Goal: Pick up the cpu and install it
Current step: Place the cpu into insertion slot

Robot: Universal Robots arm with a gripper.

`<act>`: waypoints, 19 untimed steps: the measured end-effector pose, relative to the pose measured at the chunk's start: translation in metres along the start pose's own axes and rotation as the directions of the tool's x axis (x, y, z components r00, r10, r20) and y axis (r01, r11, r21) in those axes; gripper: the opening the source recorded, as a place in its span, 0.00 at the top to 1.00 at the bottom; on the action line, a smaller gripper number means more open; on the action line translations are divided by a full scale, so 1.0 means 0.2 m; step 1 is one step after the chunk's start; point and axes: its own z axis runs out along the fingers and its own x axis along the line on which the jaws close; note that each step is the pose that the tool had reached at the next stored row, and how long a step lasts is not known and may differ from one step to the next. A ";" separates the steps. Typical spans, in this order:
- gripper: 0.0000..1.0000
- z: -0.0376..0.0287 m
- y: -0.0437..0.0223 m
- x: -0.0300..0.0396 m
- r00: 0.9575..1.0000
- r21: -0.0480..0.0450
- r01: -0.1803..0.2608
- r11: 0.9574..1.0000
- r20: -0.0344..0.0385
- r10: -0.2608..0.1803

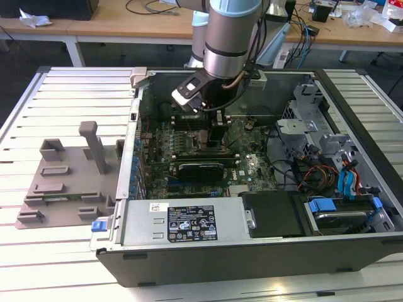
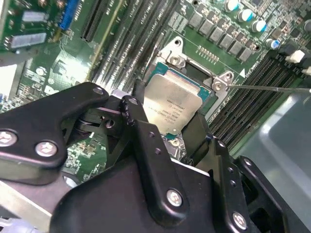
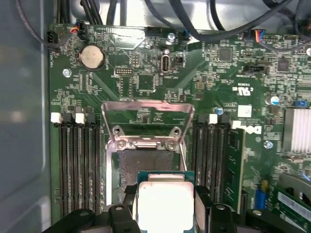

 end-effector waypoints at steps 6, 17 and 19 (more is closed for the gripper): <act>0.45 0.049 0.022 0.041 1.000 0.000 -0.001 1.000 0.000 0.001; 0.45 0.101 0.035 0.061 1.000 0.000 -0.001 1.000 -0.009 0.001; 0.45 0.115 0.036 0.061 1.000 0.000 -0.001 1.000 -0.009 0.001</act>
